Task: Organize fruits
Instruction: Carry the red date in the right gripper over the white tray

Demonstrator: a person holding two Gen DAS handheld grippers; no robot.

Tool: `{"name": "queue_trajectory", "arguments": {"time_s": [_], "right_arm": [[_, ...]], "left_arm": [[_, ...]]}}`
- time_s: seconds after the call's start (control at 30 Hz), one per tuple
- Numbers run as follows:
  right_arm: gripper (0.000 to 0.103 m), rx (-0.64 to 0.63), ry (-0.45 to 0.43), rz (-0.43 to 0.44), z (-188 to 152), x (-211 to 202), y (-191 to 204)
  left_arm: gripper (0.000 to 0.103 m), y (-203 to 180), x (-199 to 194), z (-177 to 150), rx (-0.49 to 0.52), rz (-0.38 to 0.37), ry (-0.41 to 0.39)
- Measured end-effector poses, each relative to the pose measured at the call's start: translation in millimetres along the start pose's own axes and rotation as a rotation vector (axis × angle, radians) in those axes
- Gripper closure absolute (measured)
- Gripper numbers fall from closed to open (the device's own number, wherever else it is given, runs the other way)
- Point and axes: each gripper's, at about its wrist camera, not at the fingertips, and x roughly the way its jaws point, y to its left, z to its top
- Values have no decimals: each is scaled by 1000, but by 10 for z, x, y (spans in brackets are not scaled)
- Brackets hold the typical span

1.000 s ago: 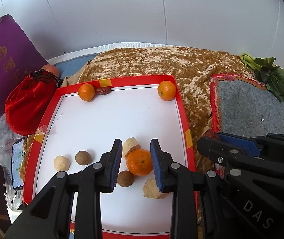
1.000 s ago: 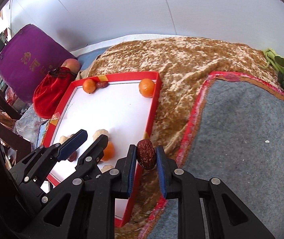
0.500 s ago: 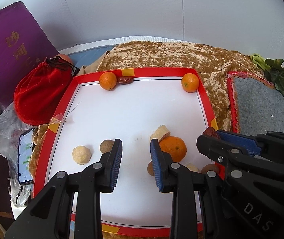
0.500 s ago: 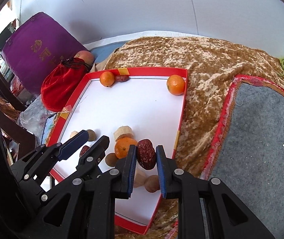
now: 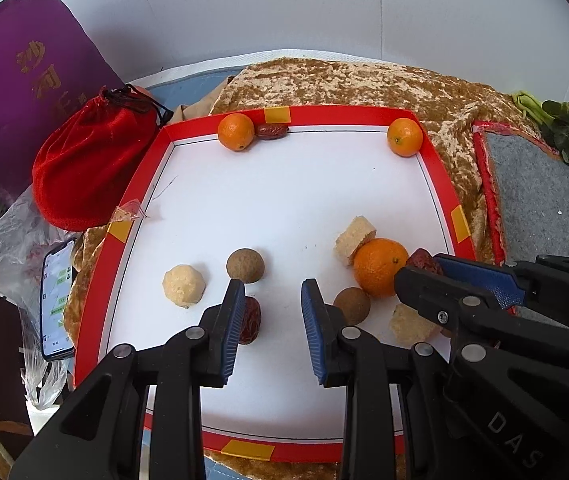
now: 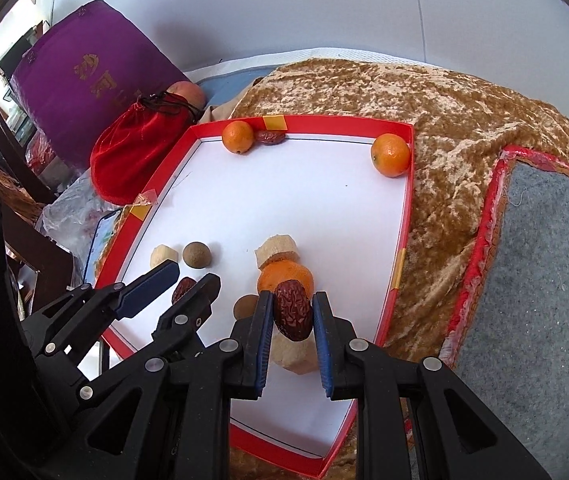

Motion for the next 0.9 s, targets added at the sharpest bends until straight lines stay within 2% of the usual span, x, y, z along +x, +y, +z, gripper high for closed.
{"name": "queue_trajectory", "arguments": {"time_s": [0.3,0.5,0.9], "right_arm": [[81,5,23,14,-26,92,11],[81,-4,27,7,-34,111,11],[81,-18,18,7,-32,137,38]], "left_arm": [[75,5,63,-9,9,33,35],[65,51,97,-10,-14,36,57],[64,75,124,-16,-22,47,69]]}}
